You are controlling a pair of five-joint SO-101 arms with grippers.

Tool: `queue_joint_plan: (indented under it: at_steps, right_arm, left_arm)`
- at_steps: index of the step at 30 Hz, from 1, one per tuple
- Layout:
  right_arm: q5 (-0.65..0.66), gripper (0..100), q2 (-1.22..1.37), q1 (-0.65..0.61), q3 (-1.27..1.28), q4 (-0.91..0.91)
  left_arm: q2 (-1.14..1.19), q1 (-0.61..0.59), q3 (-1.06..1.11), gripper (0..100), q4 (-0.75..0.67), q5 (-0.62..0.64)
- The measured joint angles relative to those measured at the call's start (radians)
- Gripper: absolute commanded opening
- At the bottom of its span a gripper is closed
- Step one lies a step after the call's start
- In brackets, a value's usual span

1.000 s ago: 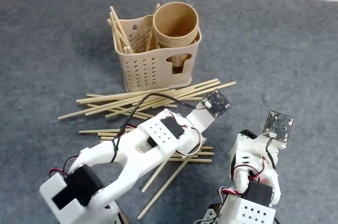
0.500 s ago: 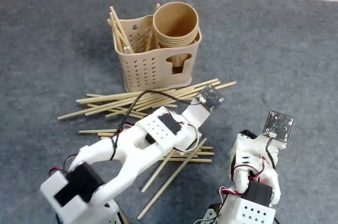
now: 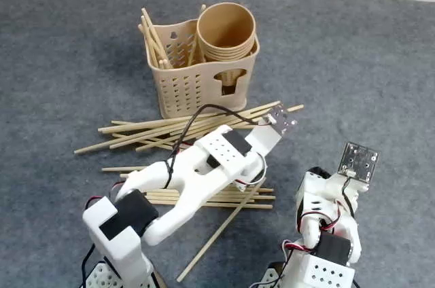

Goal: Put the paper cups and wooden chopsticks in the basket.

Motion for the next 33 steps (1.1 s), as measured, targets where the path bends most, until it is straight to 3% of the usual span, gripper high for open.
queue_joint_plan:
  at_steps: [9, 20, 33]
  right_arm:
    - [0.000, 0.5, 0.000, 0.000, 0.000, 0.000]
    - [0.000, 0.5, 0.000, 0.000, 0.000, 0.000]
    - [0.000, 0.5, 0.000, 0.000, 0.000, 0.000]
  left_arm:
    - [-0.127, -0.008, 0.035, 1, 0.035, -0.002]
    - [-0.589, -0.008, 0.290, 1, 0.035, -0.057]
    - [-1.168, -0.140, 0.585, 1, -0.081, -0.057]
